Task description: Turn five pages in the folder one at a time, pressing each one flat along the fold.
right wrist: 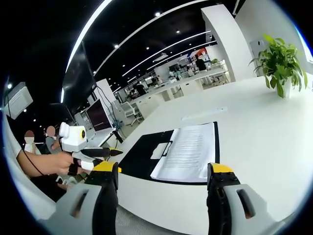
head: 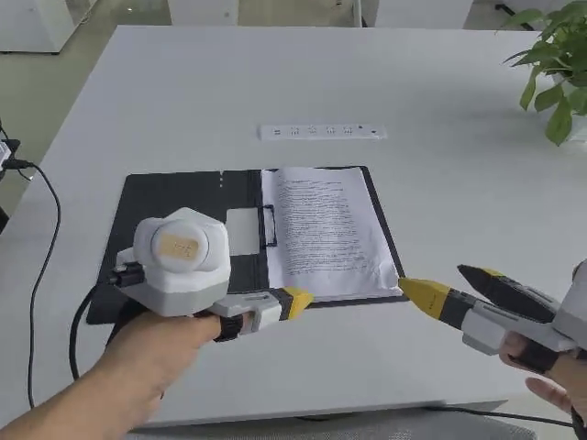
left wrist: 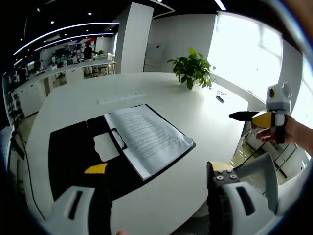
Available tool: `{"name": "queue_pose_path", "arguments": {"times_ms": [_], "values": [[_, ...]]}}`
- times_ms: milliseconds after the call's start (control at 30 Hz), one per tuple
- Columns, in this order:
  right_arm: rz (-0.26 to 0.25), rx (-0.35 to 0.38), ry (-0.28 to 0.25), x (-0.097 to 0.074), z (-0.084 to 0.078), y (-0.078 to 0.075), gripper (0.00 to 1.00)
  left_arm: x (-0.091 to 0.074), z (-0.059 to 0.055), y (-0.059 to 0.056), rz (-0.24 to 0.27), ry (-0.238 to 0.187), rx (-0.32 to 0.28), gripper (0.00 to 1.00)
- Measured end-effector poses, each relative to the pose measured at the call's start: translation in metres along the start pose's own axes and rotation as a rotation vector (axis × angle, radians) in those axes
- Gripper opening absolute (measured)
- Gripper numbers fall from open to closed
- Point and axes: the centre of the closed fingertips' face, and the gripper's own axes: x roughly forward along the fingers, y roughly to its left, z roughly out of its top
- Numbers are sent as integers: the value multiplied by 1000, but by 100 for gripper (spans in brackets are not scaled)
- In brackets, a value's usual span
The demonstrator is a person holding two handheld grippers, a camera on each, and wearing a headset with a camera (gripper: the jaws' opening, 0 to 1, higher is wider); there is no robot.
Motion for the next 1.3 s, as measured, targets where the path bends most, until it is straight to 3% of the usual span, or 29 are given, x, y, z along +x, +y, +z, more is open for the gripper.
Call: {"name": "queue_pose_path", "arguments": {"times_ms": [333,700,867,1300], "values": [[9,19,-12,6,0,-6,73,48,5,-10,-17,-4,13,78],[1,40,-16,11,-6,-19,71,117,5,-19,-10,8,72,74],[-5,55,-24,12,-6,-25,70,135,0,-21,-2,30,88,74],[-16,78,-24,21,-12,-37,68,161,-6,-19,28,46,145,73]]}}
